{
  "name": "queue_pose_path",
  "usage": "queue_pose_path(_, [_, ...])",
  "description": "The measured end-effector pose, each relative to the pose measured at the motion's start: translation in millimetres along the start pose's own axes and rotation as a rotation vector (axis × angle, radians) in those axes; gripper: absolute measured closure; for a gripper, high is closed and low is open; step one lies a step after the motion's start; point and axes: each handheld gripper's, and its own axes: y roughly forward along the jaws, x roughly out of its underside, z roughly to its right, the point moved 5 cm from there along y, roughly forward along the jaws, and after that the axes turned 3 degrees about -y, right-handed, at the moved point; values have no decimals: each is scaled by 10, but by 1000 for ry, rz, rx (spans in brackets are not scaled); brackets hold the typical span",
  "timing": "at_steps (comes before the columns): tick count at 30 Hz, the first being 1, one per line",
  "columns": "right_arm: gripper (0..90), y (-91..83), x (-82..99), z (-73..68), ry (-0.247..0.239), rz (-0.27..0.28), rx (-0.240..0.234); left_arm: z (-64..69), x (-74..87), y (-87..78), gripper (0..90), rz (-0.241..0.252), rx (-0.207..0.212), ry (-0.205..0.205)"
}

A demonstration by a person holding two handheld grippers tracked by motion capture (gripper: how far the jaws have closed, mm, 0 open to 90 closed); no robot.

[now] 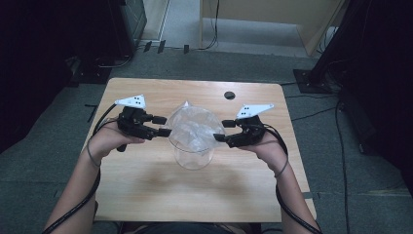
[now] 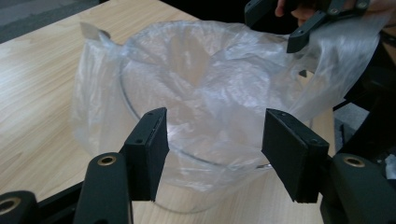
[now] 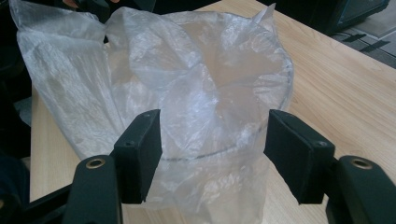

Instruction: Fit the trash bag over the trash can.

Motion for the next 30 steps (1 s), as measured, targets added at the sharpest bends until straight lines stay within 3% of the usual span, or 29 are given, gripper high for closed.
queue_pose_path(7, [383,-119,-50,-15,7,41,-7,102,-77,-38,410,37,37,36])
queue_pose_path(8, [386,-124,-56,-19,9,48,-15,101,-70,-14,428,33,39,40])
queue_pose_path(10, [389,-108,-52,-29,14,48,-27,83,-44,29,562,16,38,27])
queue_pose_path(13, [390,-57,-4,-51,-3,6,-35,75,10,68,694,-24,60,11])
queue_pose_path(15, [391,-55,1,-59,-4,0,-42,86,13,62,708,-31,69,14])
queue_pose_path(17, [389,-75,18,-96,-5,-9,-67,108,17,44,781,-43,81,22])
queue_pose_path(26, [395,-117,75,-85,-12,-26,-69,123,65,43,843,-76,95,25])
queue_pose_path(30, [514,-66,160,-46,13,-68,-71,98,113,70,867,-85,120,-1])
